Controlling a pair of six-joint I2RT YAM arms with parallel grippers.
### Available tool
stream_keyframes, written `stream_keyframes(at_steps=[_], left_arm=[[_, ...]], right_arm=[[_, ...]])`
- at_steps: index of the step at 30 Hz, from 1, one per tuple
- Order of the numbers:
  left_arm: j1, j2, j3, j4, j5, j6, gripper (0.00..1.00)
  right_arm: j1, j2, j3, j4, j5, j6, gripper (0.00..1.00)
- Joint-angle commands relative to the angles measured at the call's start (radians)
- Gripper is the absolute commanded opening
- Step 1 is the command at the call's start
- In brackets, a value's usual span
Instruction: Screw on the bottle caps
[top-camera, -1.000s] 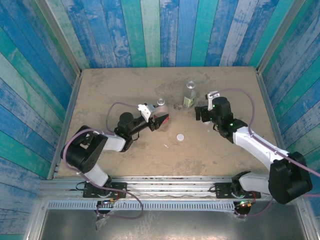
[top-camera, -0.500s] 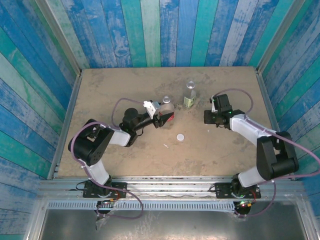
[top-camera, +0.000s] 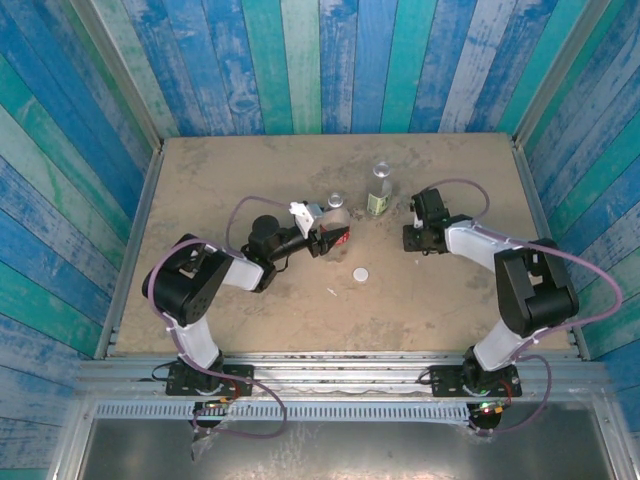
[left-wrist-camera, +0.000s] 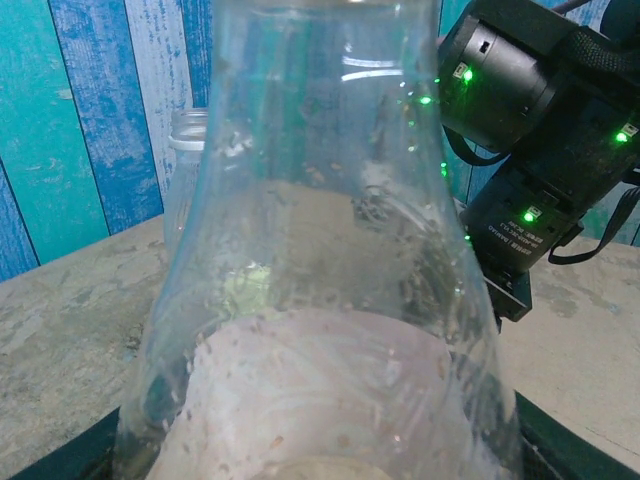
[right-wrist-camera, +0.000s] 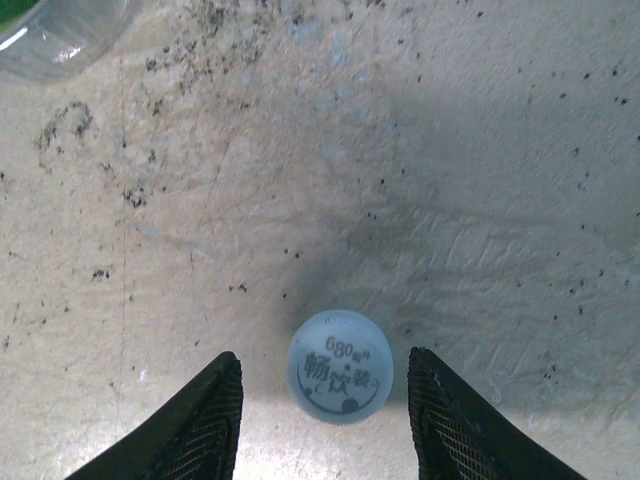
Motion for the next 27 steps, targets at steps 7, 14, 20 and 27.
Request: stream_keyframes(at_steps=[7, 14, 20, 27], left_arm=[[-0.005, 0.032, 0.015, -0.054, 0.005, 0.019, 0.64], [-0.006, 0.039, 0.02, -0.05, 0.007, 0.01, 0.64], [-0.005, 0.046, 0.027, -0.056, 0.012, 0.011, 0.64], [-0.006, 0.046, 0.024, -0.053, 0.013, 0.009, 0.64]], right_arm=[[0.002, 0.059, 0.04, -0.016, 0.037, 0.018, 0.44], [0.003, 0.066, 0.034, -0.022, 0.037, 0.022, 0.4], [0.002, 0.069, 0.032, -0.024, 0.037, 0.025, 0.36], [0.002, 0.077, 0.041, -0.03, 0.028, 0.02, 0.32]])
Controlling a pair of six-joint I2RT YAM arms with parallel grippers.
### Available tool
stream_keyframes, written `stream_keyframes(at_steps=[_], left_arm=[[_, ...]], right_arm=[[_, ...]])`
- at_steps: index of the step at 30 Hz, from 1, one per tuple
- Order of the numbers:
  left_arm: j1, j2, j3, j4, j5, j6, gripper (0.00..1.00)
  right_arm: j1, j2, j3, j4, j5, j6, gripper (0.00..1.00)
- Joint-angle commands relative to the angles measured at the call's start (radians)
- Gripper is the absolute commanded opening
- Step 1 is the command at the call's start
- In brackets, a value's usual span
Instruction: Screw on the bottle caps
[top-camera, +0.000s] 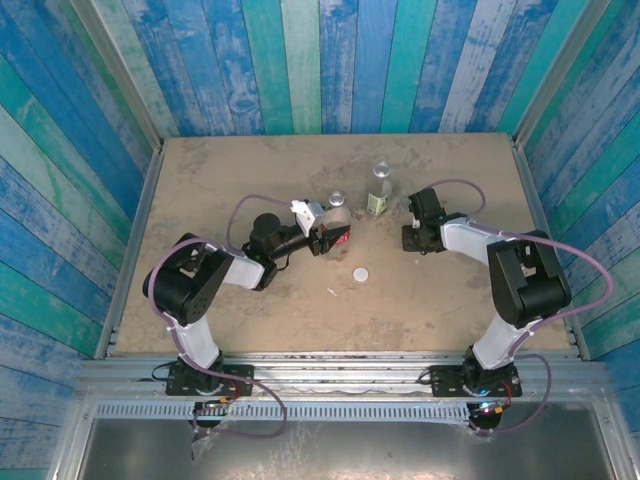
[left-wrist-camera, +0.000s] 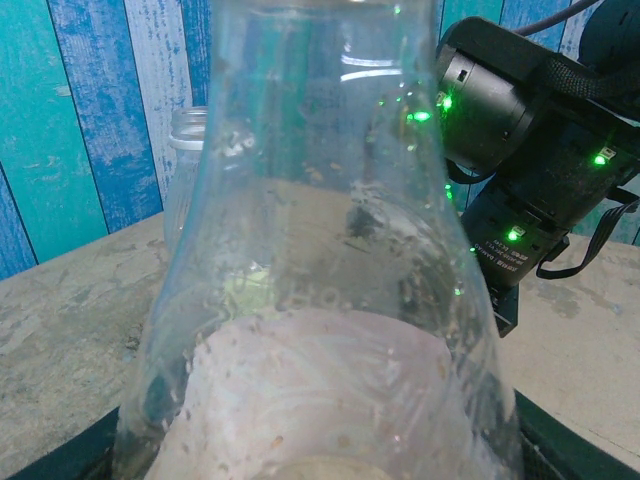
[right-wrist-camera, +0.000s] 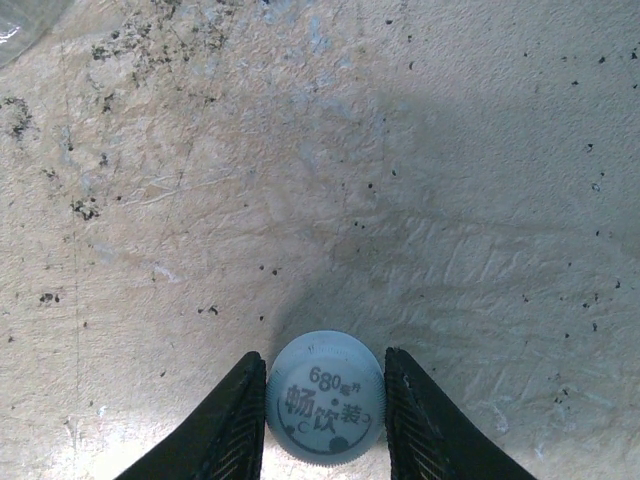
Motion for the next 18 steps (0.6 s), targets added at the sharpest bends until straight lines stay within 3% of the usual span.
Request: stream_keyframes(at_steps=[1, 18], left_arm=[[-0.006, 0.043, 0.007, -0.031, 0.012, 0.006, 0.64], [-0.006, 0.047, 0.028, -0.052, 0.022, 0.023, 0.64]], right_arm=[[0.002, 0.017, 0.022, -0.03, 0.005, 0.007, 0.32], [0.034, -0.07, 0.076, -0.179, -0.008, -0.056, 0.34]])
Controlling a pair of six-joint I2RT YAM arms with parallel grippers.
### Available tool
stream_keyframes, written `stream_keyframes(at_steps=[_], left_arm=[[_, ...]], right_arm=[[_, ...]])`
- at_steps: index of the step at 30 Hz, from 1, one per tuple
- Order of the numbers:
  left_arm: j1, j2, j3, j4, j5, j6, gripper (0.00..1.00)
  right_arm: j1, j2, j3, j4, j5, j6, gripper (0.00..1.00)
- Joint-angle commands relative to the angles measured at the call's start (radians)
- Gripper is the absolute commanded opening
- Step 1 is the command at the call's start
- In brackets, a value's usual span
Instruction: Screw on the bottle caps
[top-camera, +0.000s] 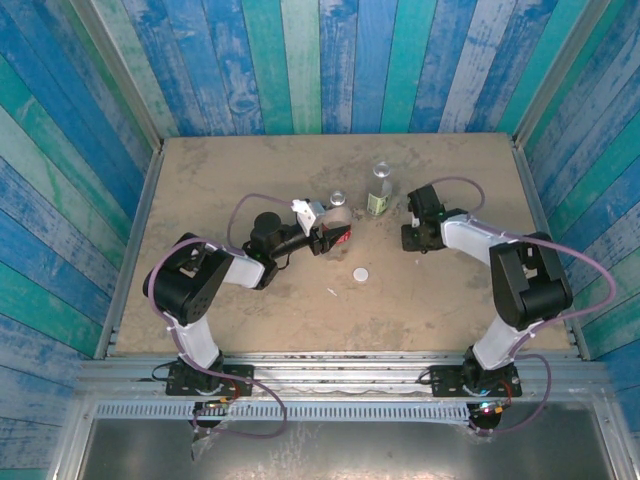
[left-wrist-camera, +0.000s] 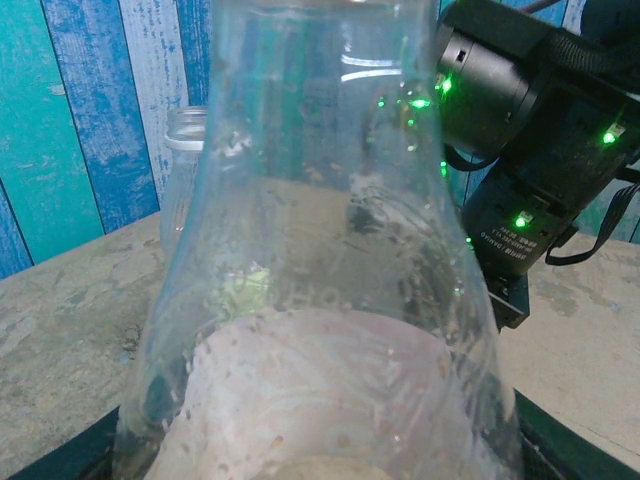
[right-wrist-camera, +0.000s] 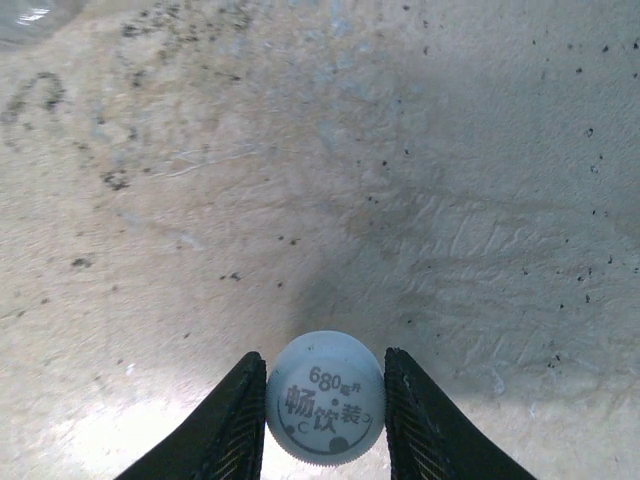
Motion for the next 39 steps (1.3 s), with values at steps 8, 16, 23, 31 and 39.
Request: stream_keyframes(at_steps=[8, 16, 23, 31, 39], left_arm=[[-0.006, 0.055, 0.018, -0.028, 0.021, 0.01, 0.64], [-0.006, 0.057, 0.008, -0.023, 0.016, 0.007, 0.64], [-0.006, 0.06, 0.001, -0.022, 0.015, 0.01, 0.64], [-0.006, 0.071, 0.011, -0.027, 0.02, 0.009, 0.64], [-0.006, 0.086, 0.015, -0.016, 0.03, 0.002, 0.63]], right_arm=[[0.088, -0.089, 0.1, -0.226, 0.013, -0.066, 0.34], [0.133, -0.146, 0.18, -0.337, -0.014, -0.076, 0.35], [0.162, -0.182, 0.285, -0.44, -0.038, -0.094, 0.34], [0.202, -0.183, 0.47, -0.559, -0.084, -0.117, 0.34], [0.242, -0.124, 0.678, -0.651, -0.119, -0.144, 0.34]])
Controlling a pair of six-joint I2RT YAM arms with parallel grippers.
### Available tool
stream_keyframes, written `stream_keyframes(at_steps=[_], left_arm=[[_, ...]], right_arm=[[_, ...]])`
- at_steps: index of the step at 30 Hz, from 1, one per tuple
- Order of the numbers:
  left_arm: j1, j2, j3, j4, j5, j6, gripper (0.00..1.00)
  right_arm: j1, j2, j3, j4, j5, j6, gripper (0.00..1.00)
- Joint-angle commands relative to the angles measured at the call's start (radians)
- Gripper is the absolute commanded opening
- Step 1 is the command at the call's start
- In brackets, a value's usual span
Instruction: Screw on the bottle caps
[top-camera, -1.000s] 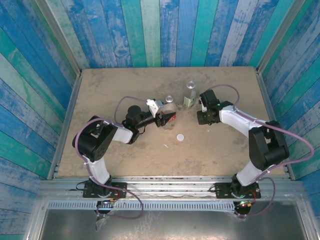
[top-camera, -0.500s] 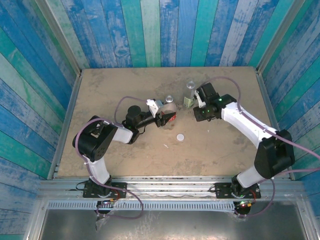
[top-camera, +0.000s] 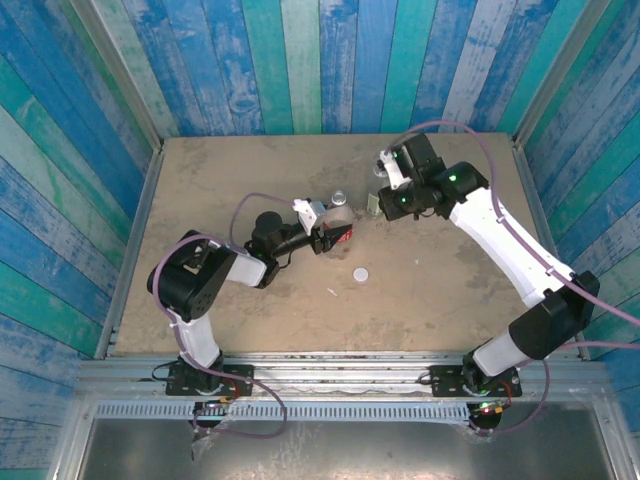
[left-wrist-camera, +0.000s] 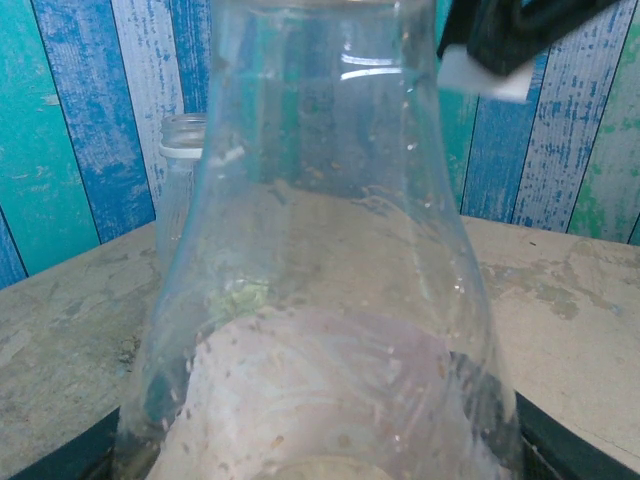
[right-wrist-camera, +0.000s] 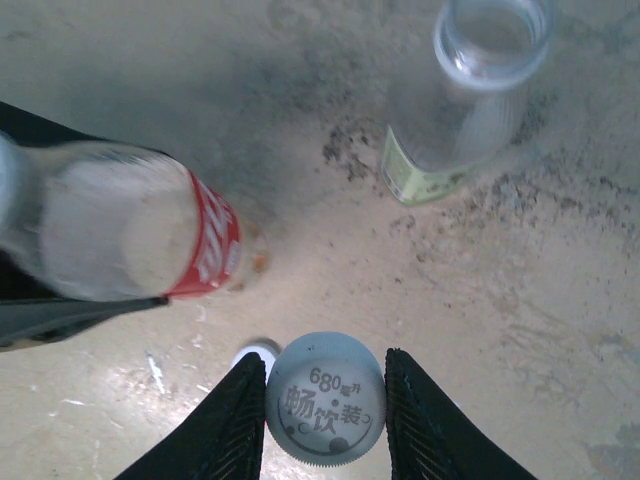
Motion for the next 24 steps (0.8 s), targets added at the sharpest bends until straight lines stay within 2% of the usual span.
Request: stream_keyframes(at_steps=[1, 14, 24], left_arm=[[-0.006, 0.054, 0.0, -0.051, 0.018, 0.002, 0.63], [-0.006, 0.074, 0.01, -0.033, 0.041, -0.008, 0.6], [-0.006, 0.077, 0.009, -0.051, 0.053, 0.014, 0.61]], right_arm=[[0.026, 0.038, 0.079, -0.081, -0.026, -0.033, 0.34], [0.132, 0.187, 0.341, -0.129, -0.036, -0.071, 0.34], [0.157, 0.253, 0.396, -0.128, -0.06, -0.07, 0.34]])
